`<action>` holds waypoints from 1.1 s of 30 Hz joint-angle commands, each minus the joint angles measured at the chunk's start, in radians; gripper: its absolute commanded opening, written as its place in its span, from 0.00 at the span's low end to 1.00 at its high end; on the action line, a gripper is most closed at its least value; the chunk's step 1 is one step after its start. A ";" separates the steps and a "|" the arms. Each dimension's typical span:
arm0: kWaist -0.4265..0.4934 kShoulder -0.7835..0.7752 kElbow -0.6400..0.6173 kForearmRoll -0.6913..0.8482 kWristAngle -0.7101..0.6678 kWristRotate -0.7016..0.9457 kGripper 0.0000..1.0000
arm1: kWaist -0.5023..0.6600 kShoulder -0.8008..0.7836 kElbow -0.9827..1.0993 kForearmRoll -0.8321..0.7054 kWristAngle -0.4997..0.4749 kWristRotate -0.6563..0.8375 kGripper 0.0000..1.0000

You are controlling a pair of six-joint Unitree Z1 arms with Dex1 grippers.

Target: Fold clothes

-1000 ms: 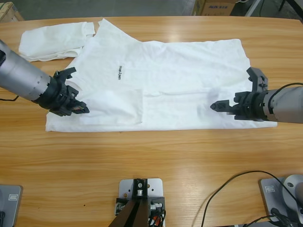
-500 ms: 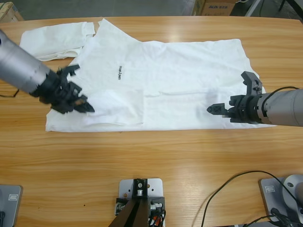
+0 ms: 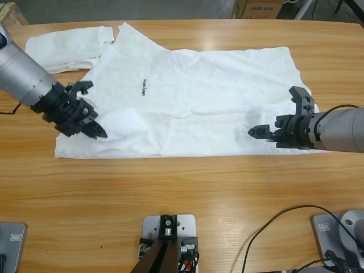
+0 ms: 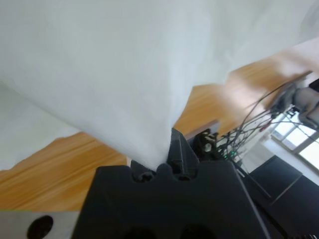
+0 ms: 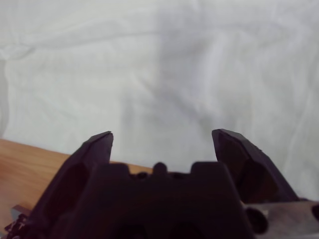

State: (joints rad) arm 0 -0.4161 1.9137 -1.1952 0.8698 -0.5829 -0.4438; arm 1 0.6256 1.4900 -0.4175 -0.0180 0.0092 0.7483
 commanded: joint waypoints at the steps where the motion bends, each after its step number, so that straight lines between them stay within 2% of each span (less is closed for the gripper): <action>1: 0.006 0.065 0.082 0.014 0.099 0.010 0.96 | 0.016 0.021 0.025 -0.011 -0.007 0.011 0.82; 2: 0.005 0.056 0.082 0.015 0.123 0.011 1.00 | 0.017 0.021 0.025 -0.011 -0.008 0.011 0.82; 8: 0.005 -0.012 0.055 0.080 0.300 0.022 1.00 | 0.022 0.021 0.025 -0.011 -0.012 0.011 0.82; 12: -0.007 -0.061 -0.018 0.127 0.323 0.062 0.99 | 0.034 0.013 0.025 -0.009 -0.015 0.011 0.82; 13: -0.024 -0.077 -0.044 0.130 0.322 0.093 0.97 | 0.044 0.002 0.024 -0.004 -0.017 0.011 0.75; 14: -0.072 -0.105 -0.085 0.130 0.322 0.165 0.96 | 0.060 -0.024 0.021 0.001 -0.016 0.009 0.62; 16: -0.140 -0.130 -0.118 0.125 0.324 0.280 0.95 | 0.092 -0.083 0.018 0.003 0.003 0.006 0.52; 17: -0.168 -0.135 -0.120 0.117 0.324 0.318 0.95 | 0.095 -0.094 0.016 0.000 0.029 0.009 0.40; 19: -0.201 -0.138 -0.104 0.097 0.322 0.371 0.96 | 0.095 -0.095 0.011 -0.019 0.079 0.030 0.09; 22: -0.214 -0.150 -0.073 0.083 0.324 0.402 0.97 | 0.095 -0.061 -0.031 -0.054 0.137 0.084 0.00; 30: -0.196 -0.203 0.011 0.026 0.322 0.393 0.97 | 0.181 0.135 -0.199 -0.097 0.175 0.262 0.00; 33: -0.197 -0.202 0.021 0.016 0.322 0.389 0.97 | 0.210 0.174 -0.214 -0.097 0.175 0.314 0.06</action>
State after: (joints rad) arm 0 -0.6149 1.7286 -1.2335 0.9214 -0.2718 -0.0542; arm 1 0.7693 1.5150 -0.5799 -0.1002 0.1597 0.9558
